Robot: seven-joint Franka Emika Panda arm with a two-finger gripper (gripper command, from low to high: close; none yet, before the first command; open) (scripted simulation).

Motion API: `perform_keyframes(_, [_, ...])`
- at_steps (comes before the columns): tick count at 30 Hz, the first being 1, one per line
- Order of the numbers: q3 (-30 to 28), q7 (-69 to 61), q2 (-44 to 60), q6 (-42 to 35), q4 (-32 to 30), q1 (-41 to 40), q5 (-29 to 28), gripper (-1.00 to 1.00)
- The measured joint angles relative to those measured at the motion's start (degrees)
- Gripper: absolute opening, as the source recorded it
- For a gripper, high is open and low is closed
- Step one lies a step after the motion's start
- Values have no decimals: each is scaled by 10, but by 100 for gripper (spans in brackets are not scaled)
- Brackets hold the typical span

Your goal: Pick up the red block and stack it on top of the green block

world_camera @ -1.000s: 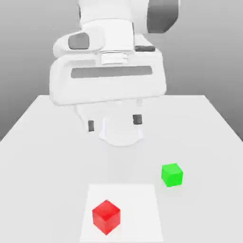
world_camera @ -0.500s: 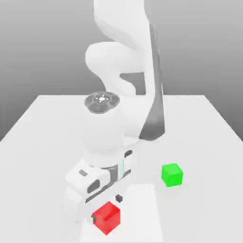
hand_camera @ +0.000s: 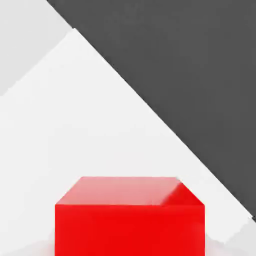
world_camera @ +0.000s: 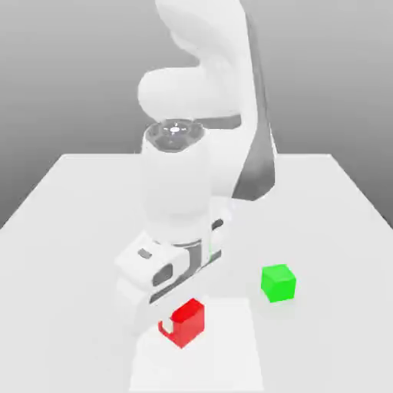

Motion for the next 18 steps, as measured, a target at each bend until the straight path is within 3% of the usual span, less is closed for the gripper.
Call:
perform_keyframes(2, [19,28,-41,-5,-36,49,4,-100])
perform_keyframes(10, [127,157,-191,-12,-175,117,-12,-100])
perform_keyframes(18, [141,192,-49,134,-179,107,-50,-100])
